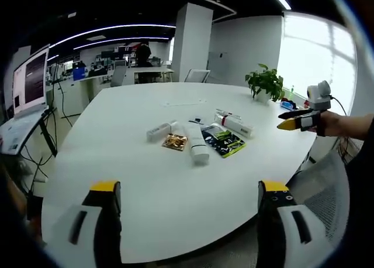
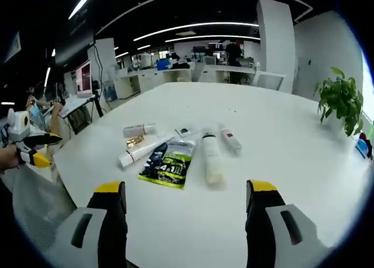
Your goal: Arrange the skincare products in the storage area until every visible bottle or jar stands upright without overlapping.
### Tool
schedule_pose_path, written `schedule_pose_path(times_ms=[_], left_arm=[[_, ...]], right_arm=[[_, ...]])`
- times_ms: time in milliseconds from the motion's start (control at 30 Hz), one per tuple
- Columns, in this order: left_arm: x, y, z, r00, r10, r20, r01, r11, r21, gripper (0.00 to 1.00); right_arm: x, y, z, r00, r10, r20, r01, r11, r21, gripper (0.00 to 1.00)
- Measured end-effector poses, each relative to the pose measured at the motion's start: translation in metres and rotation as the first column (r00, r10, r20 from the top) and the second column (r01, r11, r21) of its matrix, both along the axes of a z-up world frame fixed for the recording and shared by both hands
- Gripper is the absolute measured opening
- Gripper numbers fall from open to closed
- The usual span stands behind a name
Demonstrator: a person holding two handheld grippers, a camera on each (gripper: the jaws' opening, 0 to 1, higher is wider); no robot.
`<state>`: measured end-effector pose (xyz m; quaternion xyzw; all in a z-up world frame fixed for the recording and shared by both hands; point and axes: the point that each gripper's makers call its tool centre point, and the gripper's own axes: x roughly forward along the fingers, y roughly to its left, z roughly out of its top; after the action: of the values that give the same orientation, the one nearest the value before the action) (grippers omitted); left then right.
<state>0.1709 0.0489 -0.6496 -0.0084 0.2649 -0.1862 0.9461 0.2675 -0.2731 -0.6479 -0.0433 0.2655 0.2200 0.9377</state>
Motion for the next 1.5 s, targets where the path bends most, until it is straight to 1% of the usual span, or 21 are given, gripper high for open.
schedule_pose_path(times_ms=[100, 233, 567, 667, 767, 833, 867, 933, 1067, 1167, 1300, 1367, 1433, 1467, 1500], left_arm=[[0.000, 0.000, 0.000, 1.000, 0.000, -0.002, 0.000, 1.000, 0.002, 0.90], [0.000, 0.001, -0.001, 1.000, 0.005, -0.006, -0.005, 1.000, 0.004, 0.90], [0.000, 0.000, -0.001, 1.000, 0.008, -0.010, -0.008, 1.000, 0.002, 0.91], [0.000, 0.000, -0.001, 1.000, 0.009, -0.011, -0.009, 1.000, 0.000, 0.91], [0.000, 0.000, -0.002, 1.000, 0.012, -0.013, -0.012, 1.000, 0.003, 0.91], [0.000, 0.001, -0.002, 1.000, 0.013, -0.013, -0.013, 1.000, 0.006, 0.91], [0.000, 0.001, -0.003, 1.000, 0.014, -0.015, -0.014, 1.000, 0.008, 0.90], [0.000, 0.001, -0.003, 1.000, 0.014, -0.017, -0.014, 1.000, 0.008, 0.91], [0.001, 0.002, -0.005, 1.000, 0.010, -0.025, -0.010, 1.000, 0.014, 0.91], [0.001, 0.002, -0.007, 0.999, 0.005, -0.032, -0.005, 1.000, 0.018, 0.91], [0.001, 0.002, -0.007, 0.999, 0.007, -0.038, -0.006, 1.000, 0.018, 0.91], [0.001, 0.002, -0.007, 0.999, 0.009, -0.040, -0.008, 1.000, 0.018, 0.91], [0.002, 0.002, -0.008, 0.999, 0.010, -0.043, -0.009, 1.000, 0.017, 0.91], [0.001, 0.002, -0.009, 0.999, 0.010, -0.048, -0.009, 1.000, 0.018, 0.91], [0.001, 0.002, -0.009, 0.999, 0.009, -0.049, -0.008, 1.000, 0.020, 0.90]], right_arm=[[0.007, 0.000, -0.004, 1.000, 0.016, -0.008, -0.016, 1.000, -0.020, 0.83], [0.015, 0.002, -0.009, 0.999, 0.034, -0.031, -0.035, 0.999, -0.027, 0.80], [0.041, 0.000, -0.017, 0.996, 0.061, -0.060, -0.066, 0.995, -0.078, 0.77], [0.051, -0.002, -0.021, 0.994, 0.067, -0.087, -0.075, 0.993, -0.091, 0.76], [0.056, 0.001, -0.023, 0.992, 0.077, -0.102, -0.087, 0.992, -0.096, 0.74], [0.058, 0.002, -0.032, 0.985, 0.089, -0.149, -0.107, 0.987, -0.120, 0.72], [0.057, 0.000, -0.038, 0.976, 0.093, -0.197, -0.123, 0.982, -0.144, 0.70], [0.067, 0.004, -0.043, 0.977, 0.103, -0.187, -0.130, 0.982, -0.136, 0.67], [0.076, 0.004, -0.049, 0.970, 0.108, -0.218, -0.141, 0.980, -0.143, 0.66], [0.088, 0.003, -0.055, 0.967, 0.114, -0.226, -0.151, 0.977, -0.153, 0.66], [0.097, 0.003, -0.064, 0.953, 0.123, -0.276, -0.174, 0.970, -0.169, 0.63], [0.101, 0.005, -0.066, 0.953, 0.123, -0.279, -0.174, 0.970, -0.168, 0.62], [0.109, 0.004, -0.073, 0.948, 0.121, -0.294, -0.175, 0.971, -0.165, 0.60], [0.103, 0.008, -0.074, 0.945, 0.117, -0.306, -0.174, 0.970, -0.169, 0.59], [0.103, 0.009, -0.075, 0.944, 0.117, -0.310, -0.176, 0.969, -0.171, 0.59]])
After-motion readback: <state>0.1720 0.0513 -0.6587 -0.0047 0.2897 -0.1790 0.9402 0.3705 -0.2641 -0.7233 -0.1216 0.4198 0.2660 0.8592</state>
